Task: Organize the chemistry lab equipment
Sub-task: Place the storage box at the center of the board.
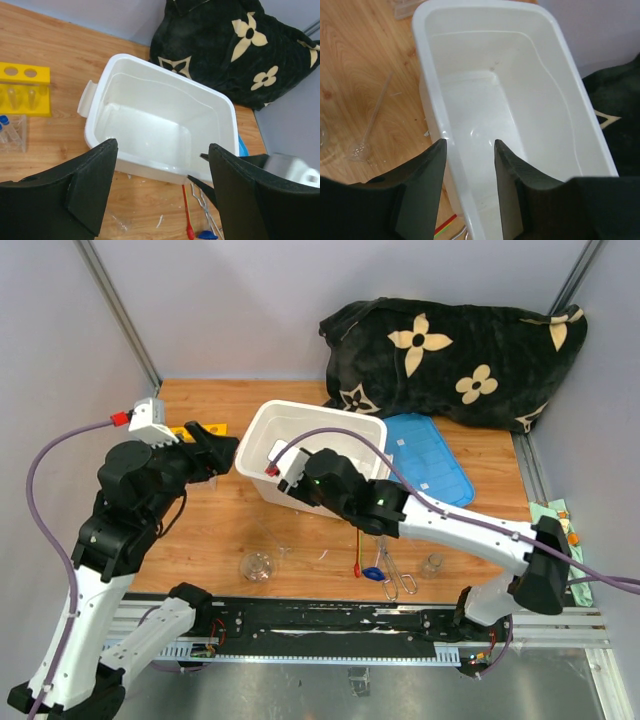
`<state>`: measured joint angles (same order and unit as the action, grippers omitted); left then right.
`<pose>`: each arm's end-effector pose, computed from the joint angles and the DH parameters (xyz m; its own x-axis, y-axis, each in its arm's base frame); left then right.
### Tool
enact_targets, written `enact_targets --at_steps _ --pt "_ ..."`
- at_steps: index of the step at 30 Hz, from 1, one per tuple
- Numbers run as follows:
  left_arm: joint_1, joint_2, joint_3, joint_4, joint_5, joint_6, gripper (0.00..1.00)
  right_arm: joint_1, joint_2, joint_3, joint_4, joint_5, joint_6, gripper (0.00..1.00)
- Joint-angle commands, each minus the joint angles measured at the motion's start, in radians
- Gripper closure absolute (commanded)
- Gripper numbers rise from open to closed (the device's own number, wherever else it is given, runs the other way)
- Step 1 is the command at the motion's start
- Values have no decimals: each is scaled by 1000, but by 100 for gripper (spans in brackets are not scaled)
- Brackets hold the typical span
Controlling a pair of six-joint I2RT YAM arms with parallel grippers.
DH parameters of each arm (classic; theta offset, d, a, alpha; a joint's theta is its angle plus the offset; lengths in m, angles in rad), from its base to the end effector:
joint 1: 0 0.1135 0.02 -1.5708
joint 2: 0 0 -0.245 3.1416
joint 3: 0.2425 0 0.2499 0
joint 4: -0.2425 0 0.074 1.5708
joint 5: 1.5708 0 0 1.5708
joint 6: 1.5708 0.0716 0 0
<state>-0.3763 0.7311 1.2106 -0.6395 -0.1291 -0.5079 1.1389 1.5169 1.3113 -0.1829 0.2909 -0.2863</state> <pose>0.1599 -0.0533 0.4191 -0.2492 -0.4201 -0.8726 0.1431 0.8752 -0.4622 0.1813 0.3442 0.3133 0.0622 -0.5113 -0.8571 -0.7728 0.5188 -0.3656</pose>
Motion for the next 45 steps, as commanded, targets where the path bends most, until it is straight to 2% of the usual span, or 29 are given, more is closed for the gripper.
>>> enact_targets --at_steps 1,4,7,9,11,12,14,16,19,21,25,33,45 --pt "-5 81 -10 74 -14 46 21 0 -100 -12 24 95 78 54" --pt "-5 147 -9 114 -6 59 21 -31 -149 -23 -20 221 177 50" --pt "-4 191 -10 157 -10 63 21 -162 -196 -63 -137 248 334 52" --pt "-3 208 -9 184 -39 76 21 -277 -238 -121 -180 182 431 61" --pt "-3 230 2 191 -73 97 21 -393 -296 -201 -165 66 491 65" --pt "-1 242 10 193 -89 109 21 -445 -323 -229 -157 14 503 64" --pt "2 275 20 196 -115 134 21 -491 -327 -240 -161 -39 505 56" --pt "27 321 37 187 -111 149 21 -497 -286 -199 -202 -60 492 51" --pt "105 387 56 187 -36 155 21 -496 -206 -108 -270 -76 492 49" --pt "163 427 55 208 29 154 21 -496 -186 -91 -272 -86 499 48" --pt "205 490 65 239 113 160 21 -496 -188 -80 -240 -104 514 45" --pt "211 592 43 270 217 143 23 -499 -161 -61 -240 -98 507 45" --pt "211 694 17 259 182 164 25 -499 -131 -81 -223 -140 522 46"
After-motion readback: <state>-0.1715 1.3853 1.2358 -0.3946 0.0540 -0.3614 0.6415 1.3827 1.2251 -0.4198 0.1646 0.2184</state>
